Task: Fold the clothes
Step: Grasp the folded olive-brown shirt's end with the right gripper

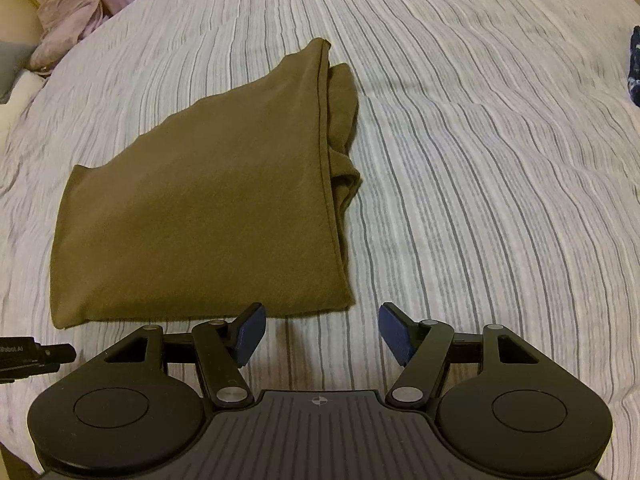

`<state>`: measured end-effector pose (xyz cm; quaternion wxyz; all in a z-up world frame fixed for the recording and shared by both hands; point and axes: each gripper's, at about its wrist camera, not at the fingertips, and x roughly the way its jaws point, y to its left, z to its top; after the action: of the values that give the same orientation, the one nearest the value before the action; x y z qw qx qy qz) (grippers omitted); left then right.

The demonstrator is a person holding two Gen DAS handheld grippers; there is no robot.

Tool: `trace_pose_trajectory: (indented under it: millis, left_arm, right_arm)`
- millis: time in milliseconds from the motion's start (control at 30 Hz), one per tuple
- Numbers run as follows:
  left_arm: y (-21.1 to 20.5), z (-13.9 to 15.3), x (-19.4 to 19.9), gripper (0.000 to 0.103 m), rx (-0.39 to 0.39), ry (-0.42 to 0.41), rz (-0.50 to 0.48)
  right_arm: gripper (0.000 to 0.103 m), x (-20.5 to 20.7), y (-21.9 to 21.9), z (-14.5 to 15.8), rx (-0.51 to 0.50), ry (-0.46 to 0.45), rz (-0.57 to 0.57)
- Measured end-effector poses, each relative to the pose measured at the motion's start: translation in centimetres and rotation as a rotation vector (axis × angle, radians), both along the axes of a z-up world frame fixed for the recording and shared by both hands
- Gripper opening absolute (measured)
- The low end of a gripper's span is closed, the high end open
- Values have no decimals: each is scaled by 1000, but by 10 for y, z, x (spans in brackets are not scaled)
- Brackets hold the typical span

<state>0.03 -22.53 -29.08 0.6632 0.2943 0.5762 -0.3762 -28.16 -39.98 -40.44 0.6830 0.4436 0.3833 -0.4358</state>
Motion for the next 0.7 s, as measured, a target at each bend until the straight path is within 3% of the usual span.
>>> trace_pose_trajectory:
  millis: [200,467,700]
  left_arm:
    - [3,6,1,39,-20,9,15]
    - [-6,22,14,32,-168,18,-11]
    - [-30,24,29,21,-294,59,-93]
  right_arm:
    - [66,-4,-9,-5,14,-34,-14]
    - [66,-16,-30,-5,14,-121,-103]
    - [66,-36,-50,-12,42,-226,-245]
